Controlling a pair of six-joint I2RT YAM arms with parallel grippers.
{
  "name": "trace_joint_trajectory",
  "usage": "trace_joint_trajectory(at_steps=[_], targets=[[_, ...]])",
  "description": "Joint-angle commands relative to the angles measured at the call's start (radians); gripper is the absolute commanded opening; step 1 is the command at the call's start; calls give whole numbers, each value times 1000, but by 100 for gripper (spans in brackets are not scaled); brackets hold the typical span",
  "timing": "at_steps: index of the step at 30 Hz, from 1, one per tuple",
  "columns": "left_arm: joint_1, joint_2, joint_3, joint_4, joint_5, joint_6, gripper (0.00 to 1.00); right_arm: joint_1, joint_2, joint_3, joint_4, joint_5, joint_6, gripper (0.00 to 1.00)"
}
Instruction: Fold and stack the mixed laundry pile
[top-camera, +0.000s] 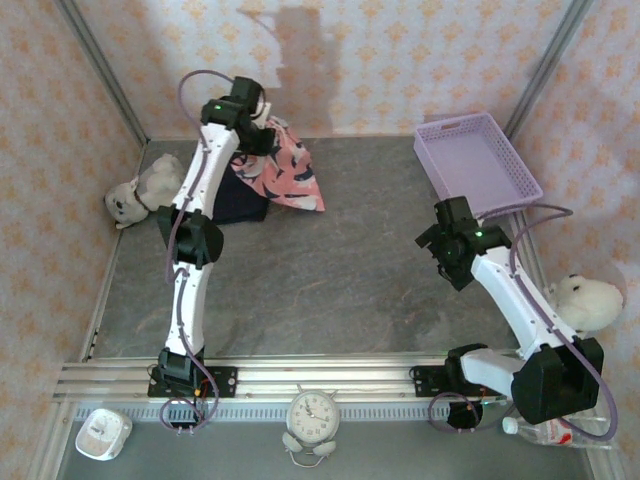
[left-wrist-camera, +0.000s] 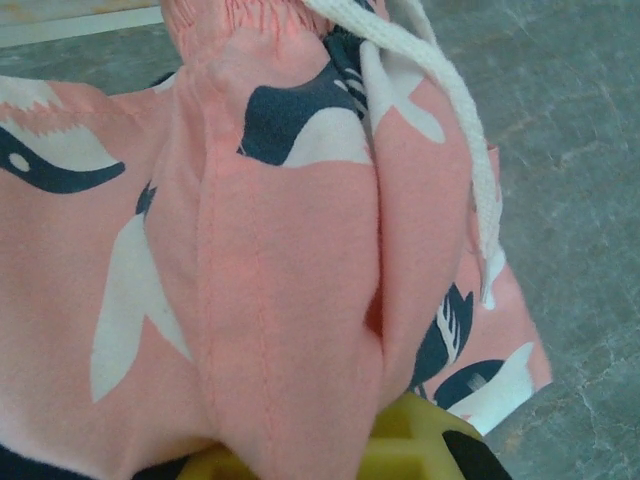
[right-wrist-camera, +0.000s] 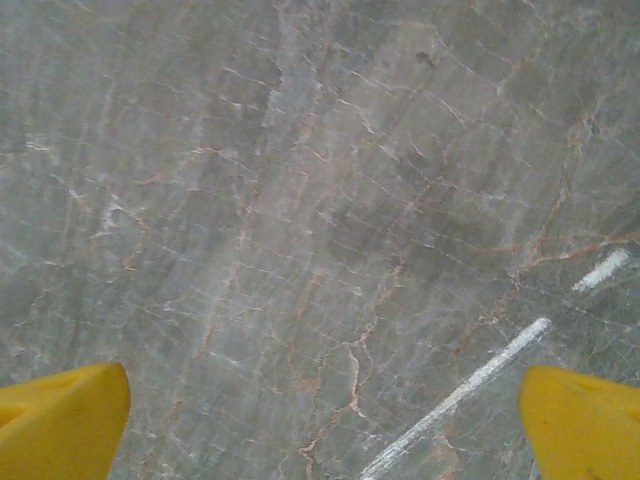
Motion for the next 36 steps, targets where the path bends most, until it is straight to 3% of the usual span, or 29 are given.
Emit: trace_joint_trajectory(at_steps=[1,10,16,17,19,21,23,24,31,36], targets=[[67,-28,68,-8,158,10,0,-6,2,-34,15,14,50,99],[161,-45,56,-6,243,37,0,-4,8,-61,53,10,90,99],[275,-73,-90,25,250,27,0,-4,29,-44,42,13,81,99],[299,-72,-122,36,242,13,4,-4,31,-40,38,13,77,99],[340,-70,-177,51,187,-29,23,-4,35,-32,34,17,68,99],[366,-55,-192,31,72,-82,57,-5,35,-23,29,23,60,99],[376,-54,-193,7,24,-105,78,-4,35,-13,22,30,47,99],[378,-63,-204,13,17,-112,99,-4,56,-7,20,32,41,99],[364,-162,-231,43,82,-156,100,-5,84,38,0,67,-4,99],[346,-304,-414,153,161,-209,100,-6,103,44,30,145,-99,99]])
